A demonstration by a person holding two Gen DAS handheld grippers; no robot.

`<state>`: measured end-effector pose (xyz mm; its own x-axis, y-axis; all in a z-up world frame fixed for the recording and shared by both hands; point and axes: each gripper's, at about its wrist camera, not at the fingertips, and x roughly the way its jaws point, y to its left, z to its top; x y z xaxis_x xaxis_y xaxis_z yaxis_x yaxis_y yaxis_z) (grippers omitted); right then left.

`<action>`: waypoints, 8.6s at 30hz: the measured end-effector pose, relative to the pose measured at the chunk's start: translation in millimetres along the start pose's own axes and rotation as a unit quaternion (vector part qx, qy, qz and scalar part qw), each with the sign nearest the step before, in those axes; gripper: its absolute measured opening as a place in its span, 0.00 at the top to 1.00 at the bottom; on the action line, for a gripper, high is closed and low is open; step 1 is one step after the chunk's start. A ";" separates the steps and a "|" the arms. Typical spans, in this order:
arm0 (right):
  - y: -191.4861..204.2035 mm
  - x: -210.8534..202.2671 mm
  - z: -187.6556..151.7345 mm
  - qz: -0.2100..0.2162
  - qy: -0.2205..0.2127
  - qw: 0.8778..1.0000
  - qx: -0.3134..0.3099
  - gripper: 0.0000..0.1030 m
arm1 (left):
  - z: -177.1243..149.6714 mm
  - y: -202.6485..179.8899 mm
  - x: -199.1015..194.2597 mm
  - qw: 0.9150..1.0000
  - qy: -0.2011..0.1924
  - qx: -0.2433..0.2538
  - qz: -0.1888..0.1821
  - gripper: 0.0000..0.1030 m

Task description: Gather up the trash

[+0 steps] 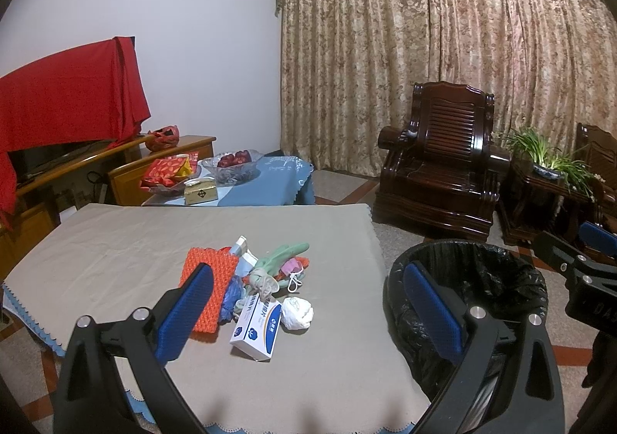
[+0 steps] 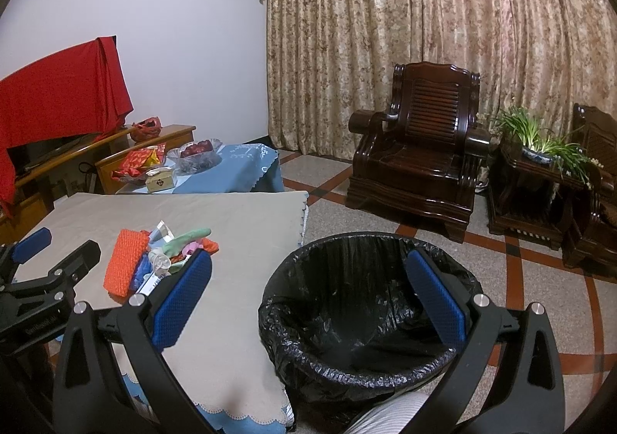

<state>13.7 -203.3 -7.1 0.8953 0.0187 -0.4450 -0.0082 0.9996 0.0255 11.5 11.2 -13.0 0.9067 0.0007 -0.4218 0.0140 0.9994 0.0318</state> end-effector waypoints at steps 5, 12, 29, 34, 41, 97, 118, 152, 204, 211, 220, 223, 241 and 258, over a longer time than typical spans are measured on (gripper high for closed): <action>0.2 0.0 0.1 0.000 0.000 1.000 0.000 0.05 | -0.3 0.6 1.0 1.000 0.001 0.000 0.000 0.06; -0.2 0.5 0.1 0.000 0.000 1.000 0.000 0.05 | -0.7 0.8 1.9 1.000 0.001 0.001 0.000 0.06; 3.1 2.3 -1.9 0.000 0.001 1.000 0.001 0.05 | -1.9 2.6 2.2 1.000 0.003 0.000 0.000 0.06; 2.4 1.6 -1.3 0.000 0.001 1.000 0.001 0.05 | -6.9 5.1 5.0 1.000 0.003 0.000 0.000 0.06; 1.4 -0.3 -0.7 0.001 0.000 1.000 0.002 0.05 | -16.8 15.2 6.9 1.000 0.004 -0.001 0.000 0.06; 196.2 254.5 -91.9 0.196 0.216 0.952 -0.089 0.69 | -99.4 174.8 128.0 0.989 0.116 -0.079 0.037 0.09; 125.5 205.3 -71.3 0.145 0.176 0.972 -0.061 0.69 | -125.5 110.6 167.9 0.979 0.181 -0.067 -0.070 0.63; 77.0 150.9 -44.3 0.119 0.120 0.985 -0.021 0.69 | -81.8 67.9 102.8 0.987 0.108 -0.009 -0.115 0.71; 54.5 158.3 -20.0 0.054 0.063 0.997 0.007 0.06 | -33.5 100.2 134.3 0.997 0.065 -0.004 -0.035 0.06; 120.0 189.5 -27.8 0.099 0.085 0.991 -0.029 0.06 | -54.4 148.4 145.0 0.996 0.085 -0.020 0.020 0.07; 166.7 238.5 -59.6 0.111 0.147 0.981 -0.056 0.13 | -77.7 182.7 159.9 0.992 0.107 -0.036 0.047 0.09; 174.8 255.2 -69.3 0.112 0.172 0.977 -0.056 0.20 | -81.7 186.6 162.4 0.992 0.112 -0.038 0.047 0.09; 196.8 273.4 -72.5 0.160 0.195 0.964 -0.084 0.71 | -95.7 180.5 196.3 0.989 0.141 -0.033 0.037 0.22; 184.2 234.5 -44.9 0.182 0.156 0.968 -0.074 0.71 | -79.3 191.6 173.7 0.991 0.114 -0.067 0.014 0.87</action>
<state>202.1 -14.0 -146.9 0.6439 0.3521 -0.6793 -0.3826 0.9170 0.1126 138.3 205.5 -152.0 0.7874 0.0214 -0.6161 -0.0795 0.9946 -0.0670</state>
